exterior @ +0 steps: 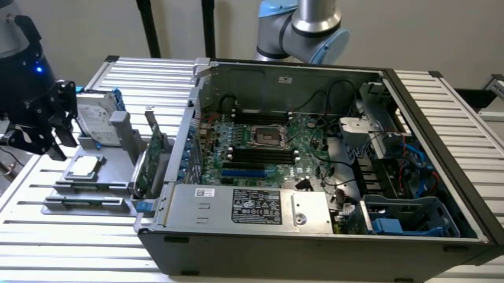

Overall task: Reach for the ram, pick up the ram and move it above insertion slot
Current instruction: 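Pick up the ram and move it above insertion slot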

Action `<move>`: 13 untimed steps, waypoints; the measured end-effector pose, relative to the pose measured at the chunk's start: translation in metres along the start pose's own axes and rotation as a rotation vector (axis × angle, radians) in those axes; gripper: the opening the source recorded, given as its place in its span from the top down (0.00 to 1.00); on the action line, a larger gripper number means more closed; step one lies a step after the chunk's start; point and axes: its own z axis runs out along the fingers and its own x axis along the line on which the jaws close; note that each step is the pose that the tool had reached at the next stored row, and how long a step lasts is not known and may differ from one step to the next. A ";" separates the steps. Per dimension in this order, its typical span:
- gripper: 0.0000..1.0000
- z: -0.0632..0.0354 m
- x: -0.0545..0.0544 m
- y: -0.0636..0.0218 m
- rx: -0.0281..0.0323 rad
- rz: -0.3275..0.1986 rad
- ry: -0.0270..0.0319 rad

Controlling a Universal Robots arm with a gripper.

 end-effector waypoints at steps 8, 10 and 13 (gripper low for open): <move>0.64 0.0145 0.002 -0.0007 -0.0002 0.000 0.0002; 0.64 0.0181 0.002 -0.0009 -0.0002 0.000 0.0001; 0.64 0.0237 0.003 -0.0013 -0.0001 0.000 0.0001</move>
